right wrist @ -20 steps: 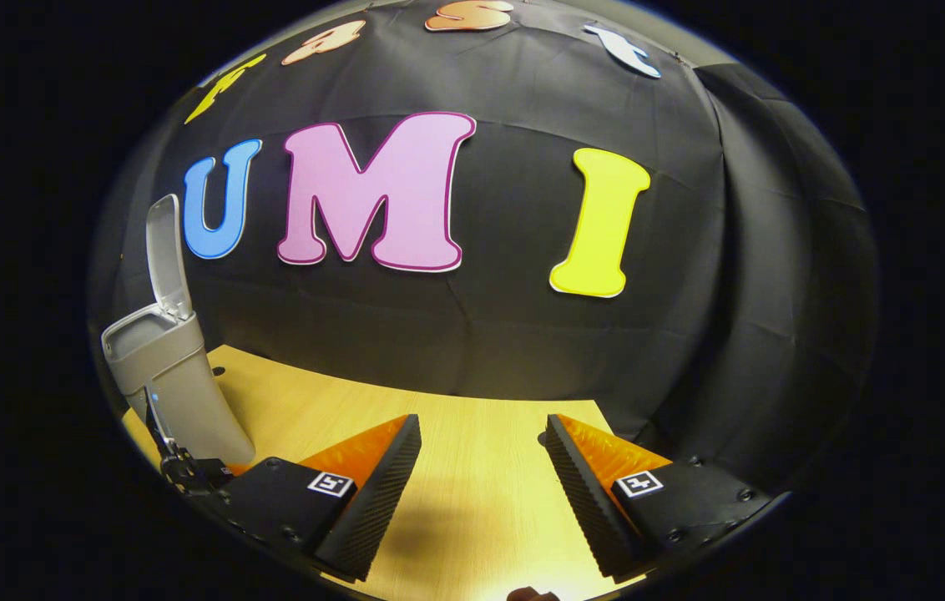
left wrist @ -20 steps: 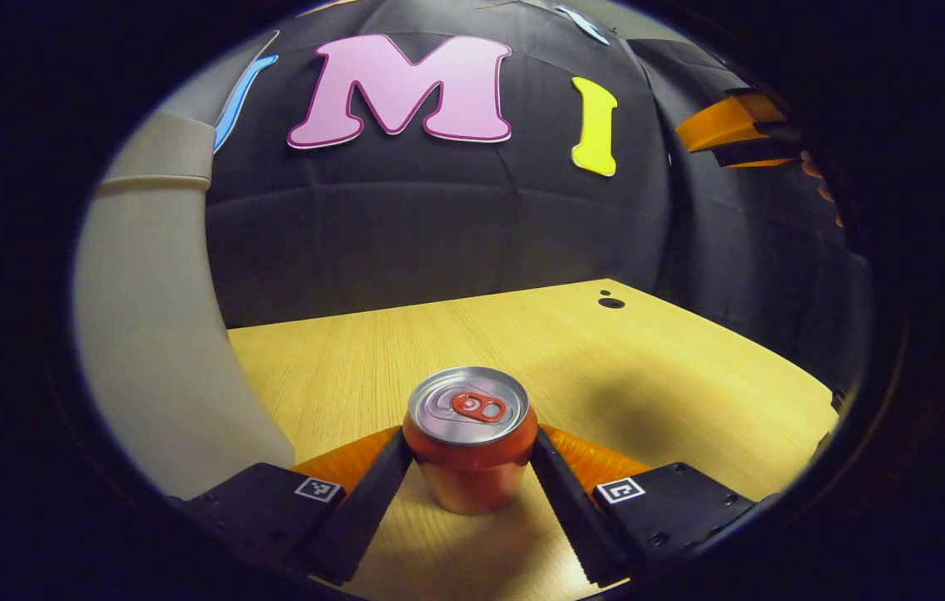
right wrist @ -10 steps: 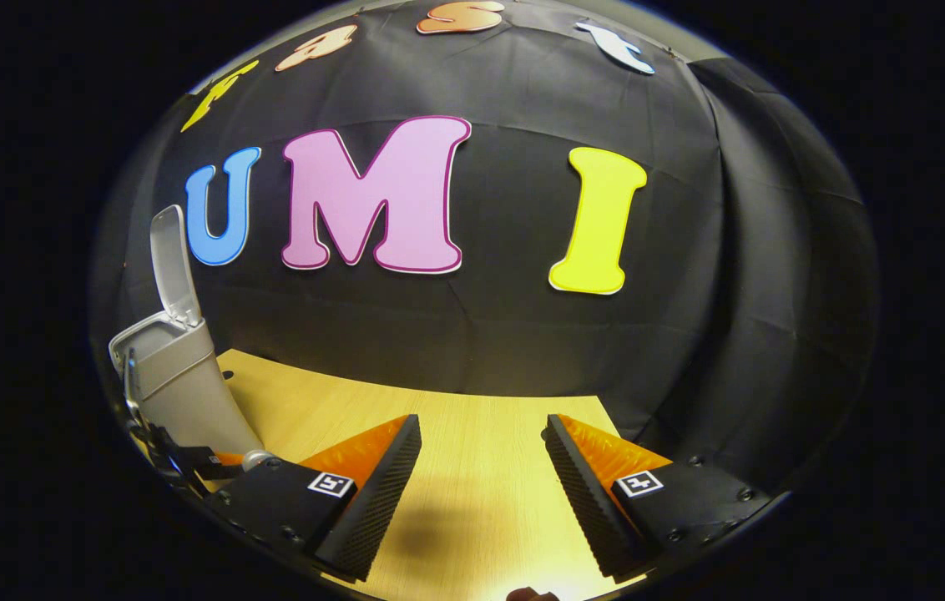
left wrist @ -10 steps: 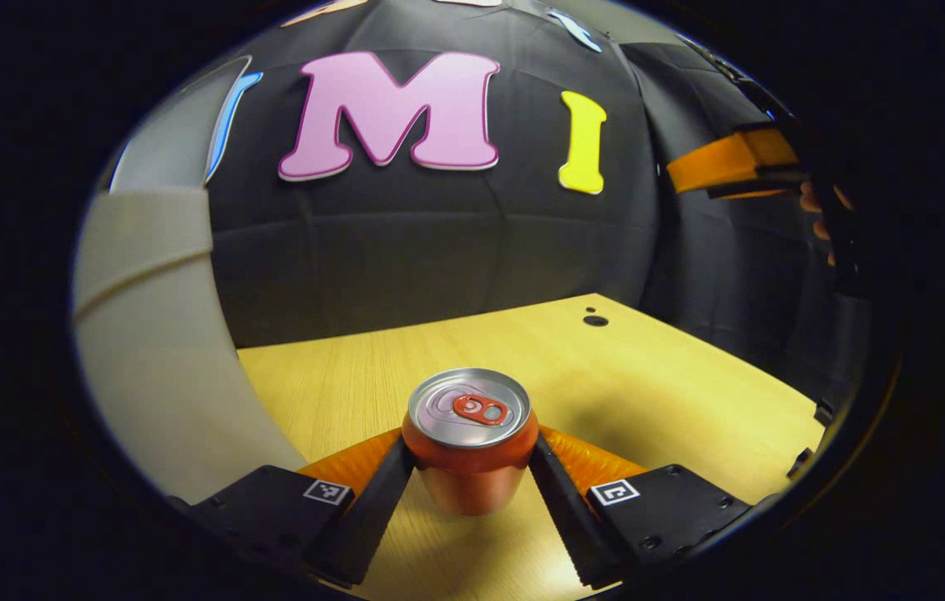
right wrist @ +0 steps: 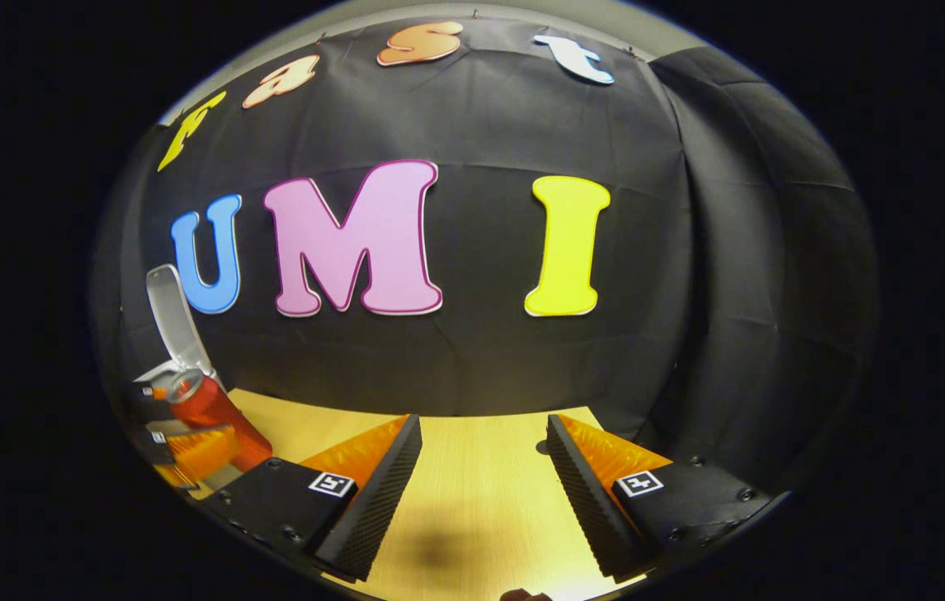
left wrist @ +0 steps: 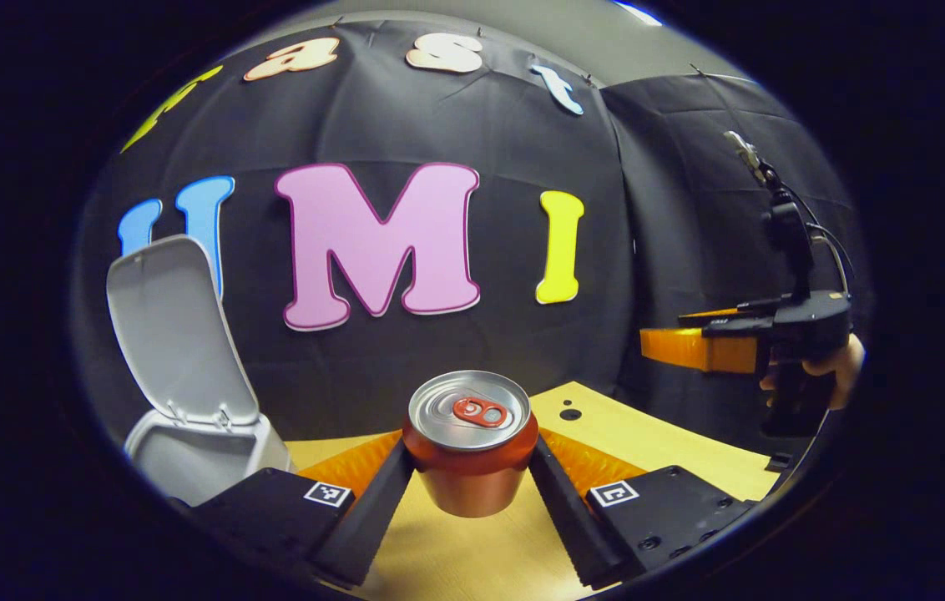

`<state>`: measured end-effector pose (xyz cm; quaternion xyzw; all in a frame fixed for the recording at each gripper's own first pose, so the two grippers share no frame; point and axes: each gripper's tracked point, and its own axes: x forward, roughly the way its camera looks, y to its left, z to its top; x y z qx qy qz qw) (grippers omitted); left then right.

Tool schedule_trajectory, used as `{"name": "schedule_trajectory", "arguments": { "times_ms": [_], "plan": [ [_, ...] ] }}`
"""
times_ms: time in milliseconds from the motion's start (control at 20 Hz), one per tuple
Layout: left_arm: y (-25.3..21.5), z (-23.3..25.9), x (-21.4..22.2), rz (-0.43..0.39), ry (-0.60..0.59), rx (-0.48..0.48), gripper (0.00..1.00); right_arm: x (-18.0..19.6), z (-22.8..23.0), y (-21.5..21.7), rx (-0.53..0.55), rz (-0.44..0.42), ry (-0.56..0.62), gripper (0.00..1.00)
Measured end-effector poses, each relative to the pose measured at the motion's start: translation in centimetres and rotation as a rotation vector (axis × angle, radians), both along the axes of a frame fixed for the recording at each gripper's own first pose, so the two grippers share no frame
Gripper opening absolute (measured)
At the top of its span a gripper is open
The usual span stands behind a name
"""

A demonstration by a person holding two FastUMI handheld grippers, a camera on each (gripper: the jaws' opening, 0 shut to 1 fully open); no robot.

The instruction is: Press the lid of the desktop garbage bin to open it, pick up the crumpled paper on the desktop and throw it into the bin, then pick up the pop can on the desktop and drop it into the bin, and finally close the garbage bin lid.

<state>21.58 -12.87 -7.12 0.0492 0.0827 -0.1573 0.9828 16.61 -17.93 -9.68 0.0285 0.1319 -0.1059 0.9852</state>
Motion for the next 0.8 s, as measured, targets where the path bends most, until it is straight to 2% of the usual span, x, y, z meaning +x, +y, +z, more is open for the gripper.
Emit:
{"name": "schedule_trajectory", "arguments": {
  "times_ms": [150,250,350,650,800],
  "plan": [
    [2.9,3.3,0.6,0.055,-0.036,0.009,0.88,-0.5,0.2,0.2,-0.004,0.003,-0.002,0.97],
    [5.4,4.3,1.0,0.104,-0.054,0.048,0.88,-0.8,0.0,0.3,-0.002,0.007,0.017,0.97],
    [7.8,4.5,0.7,0.145,-0.081,0.063,0.88,-1.3,-0.5,0.5,0.006,0.007,0.041,0.97],
    [16.9,5.2,-0.8,0.292,-0.127,0.083,0.88,-3.9,0.4,-0.5,-0.034,-0.07,0.041,0.97],
    [20.4,4.9,-1.5,0.344,-0.121,0.102,0.89,-4.5,-0.5,-0.1,0.008,-0.076,0.082,0.97]
  ]
}}
